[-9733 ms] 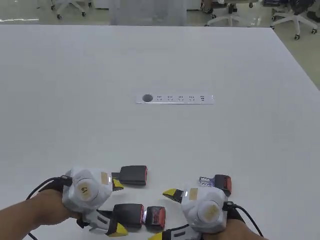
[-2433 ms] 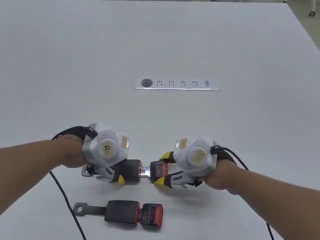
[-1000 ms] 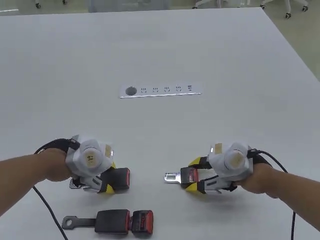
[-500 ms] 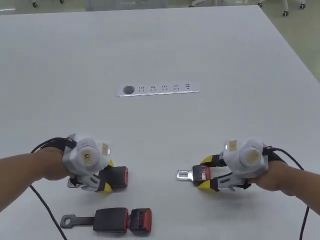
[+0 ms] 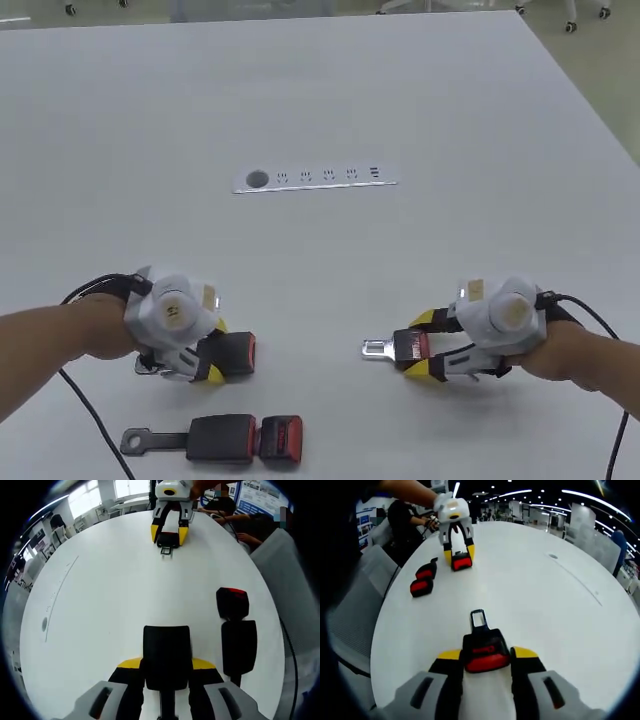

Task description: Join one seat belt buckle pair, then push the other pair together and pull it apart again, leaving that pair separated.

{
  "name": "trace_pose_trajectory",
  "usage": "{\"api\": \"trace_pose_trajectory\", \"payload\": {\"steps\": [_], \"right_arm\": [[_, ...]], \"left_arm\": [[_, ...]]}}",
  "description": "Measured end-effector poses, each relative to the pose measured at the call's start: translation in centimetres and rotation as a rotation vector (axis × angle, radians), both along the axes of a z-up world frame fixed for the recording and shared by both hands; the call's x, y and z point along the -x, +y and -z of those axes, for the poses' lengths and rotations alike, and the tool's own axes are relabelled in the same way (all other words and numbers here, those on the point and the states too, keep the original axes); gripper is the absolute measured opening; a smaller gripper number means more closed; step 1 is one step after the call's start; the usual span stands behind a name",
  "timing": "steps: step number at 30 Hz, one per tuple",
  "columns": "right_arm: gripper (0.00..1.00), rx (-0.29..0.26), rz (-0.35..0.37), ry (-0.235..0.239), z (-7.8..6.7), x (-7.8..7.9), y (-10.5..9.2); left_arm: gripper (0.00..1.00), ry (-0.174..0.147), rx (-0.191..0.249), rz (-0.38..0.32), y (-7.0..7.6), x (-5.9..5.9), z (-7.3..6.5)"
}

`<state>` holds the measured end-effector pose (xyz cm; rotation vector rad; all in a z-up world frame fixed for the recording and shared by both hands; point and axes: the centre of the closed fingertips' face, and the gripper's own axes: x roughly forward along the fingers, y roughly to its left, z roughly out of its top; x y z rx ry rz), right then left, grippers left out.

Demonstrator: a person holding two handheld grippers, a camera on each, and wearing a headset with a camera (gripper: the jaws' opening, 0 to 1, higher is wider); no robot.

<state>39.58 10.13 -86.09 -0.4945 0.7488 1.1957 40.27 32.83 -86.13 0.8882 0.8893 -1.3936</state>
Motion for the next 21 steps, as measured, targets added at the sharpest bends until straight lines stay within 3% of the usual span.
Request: {"api": "trace_pose_trajectory", "payload": {"steps": [10, 11, 12, 13, 14, 16, 19, 21], "right_arm": [[0.41, 0.006, 0.022, -0.004, 0.0, 0.2, 0.1], [0.44, 0.012, 0.021, -0.013, 0.0, 0.3, 0.1], [0.48, -0.01, 0.025, -0.026, -0.3, 0.3, 0.3], [0.53, -0.038, 0.048, -0.024, -0.6, 0.3, 0.6], [0.57, -0.061, 0.089, -0.017, -0.9, 0.0, 0.7], [0.65, -0.063, 0.112, -0.029, -1.1, -0.3, 0.5], [0.74, -0.064, 0.172, -0.07, -1.7, -1.2, 0.1], [0.79, -0.089, 0.22, -0.09, -2.3, -1.8, 0.2]], "left_arm": [[0.38, 0.014, -0.002, -0.044, 0.0, 0.1, 0.0], [0.39, 0.011, -0.006, -0.046, 0.0, 0.1, 0.0], [0.45, -0.022, -0.027, -0.059, 0.2, -0.3, 0.0], [0.51, -0.033, -0.021, -0.057, 0.1, -0.3, -0.1], [0.58, -0.025, 0.009, -0.092, -0.2, -0.4, -0.5], [0.62, 0.002, 0.057, -0.161, -0.6, -0.4, -1.2], [0.65, -0.03, 0.111, -0.235, -0.6, -1.2, -2.6], [0.71, -0.03, 0.155, -0.304, -0.6, -1.5, -3.5]]}}
